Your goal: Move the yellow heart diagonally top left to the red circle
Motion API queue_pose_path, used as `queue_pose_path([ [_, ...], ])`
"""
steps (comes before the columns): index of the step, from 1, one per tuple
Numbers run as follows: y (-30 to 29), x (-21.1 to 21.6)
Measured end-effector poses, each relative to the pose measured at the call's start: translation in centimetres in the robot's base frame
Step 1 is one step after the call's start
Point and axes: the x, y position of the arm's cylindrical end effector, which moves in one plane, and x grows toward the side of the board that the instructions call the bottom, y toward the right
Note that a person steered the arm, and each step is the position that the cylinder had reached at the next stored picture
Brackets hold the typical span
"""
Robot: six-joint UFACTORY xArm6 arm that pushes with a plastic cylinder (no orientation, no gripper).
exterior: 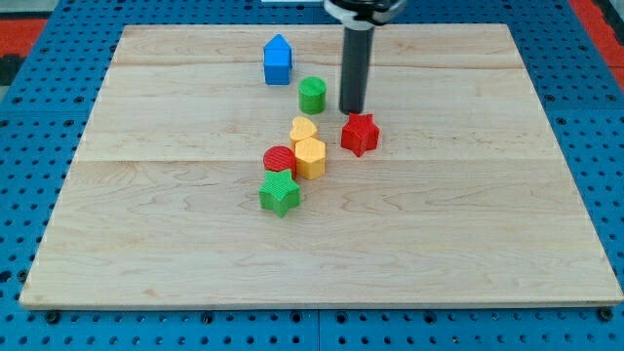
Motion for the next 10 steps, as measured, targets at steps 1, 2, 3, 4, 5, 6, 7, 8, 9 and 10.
queue_pose_path([
  [1,-2.3,-0.5],
  [2,-5.4,-1.0],
  [3,-0.9,-1.2],
  [4,11.5,-0.9],
  [5,12.3,5.7],
  [6,8.0,8.5],
  [7,4.5,7.0],
  [8,2.3,3.8],
  [9,-5.1,3.9],
  [10,-2.2,3.9],
])
